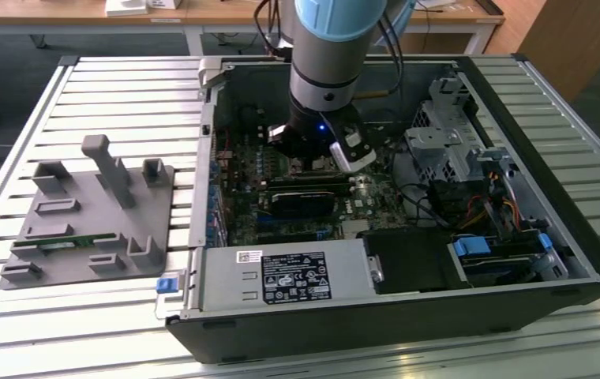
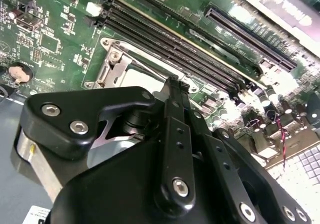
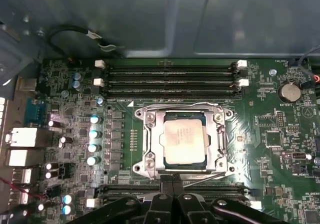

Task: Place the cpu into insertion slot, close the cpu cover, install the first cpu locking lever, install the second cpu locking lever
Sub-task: 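Install the second cpu locking lever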

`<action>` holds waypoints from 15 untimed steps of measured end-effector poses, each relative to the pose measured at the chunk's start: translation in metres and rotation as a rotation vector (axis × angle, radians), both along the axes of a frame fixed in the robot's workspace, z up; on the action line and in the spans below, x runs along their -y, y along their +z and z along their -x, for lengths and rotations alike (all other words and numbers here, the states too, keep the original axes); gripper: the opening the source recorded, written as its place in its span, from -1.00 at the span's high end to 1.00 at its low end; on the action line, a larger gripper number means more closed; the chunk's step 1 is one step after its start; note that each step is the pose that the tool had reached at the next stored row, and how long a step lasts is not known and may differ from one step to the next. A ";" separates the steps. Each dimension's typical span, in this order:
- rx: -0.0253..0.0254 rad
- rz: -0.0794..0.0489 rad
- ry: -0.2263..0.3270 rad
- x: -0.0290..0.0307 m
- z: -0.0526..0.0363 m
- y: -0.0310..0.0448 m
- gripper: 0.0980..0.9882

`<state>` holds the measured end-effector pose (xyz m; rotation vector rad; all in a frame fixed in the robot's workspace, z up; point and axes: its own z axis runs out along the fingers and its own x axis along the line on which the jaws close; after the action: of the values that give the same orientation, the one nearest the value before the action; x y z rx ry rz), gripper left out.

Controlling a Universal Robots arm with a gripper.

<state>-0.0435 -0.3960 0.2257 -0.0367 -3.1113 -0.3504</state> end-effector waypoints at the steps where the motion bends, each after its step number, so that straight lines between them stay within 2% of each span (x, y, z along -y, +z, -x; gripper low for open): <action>1: 0.0000 -0.002 0.000 0.0014 0.0006 -0.0001 0.98; 8: 0.0000 -0.017 -0.001 0.0075 0.0074 -0.0018 0.98; 15: 0.0000 -0.023 -0.003 0.0092 0.0109 -0.0086 0.98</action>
<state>-0.0544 -0.4051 0.2170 -0.0408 -3.1070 -0.3867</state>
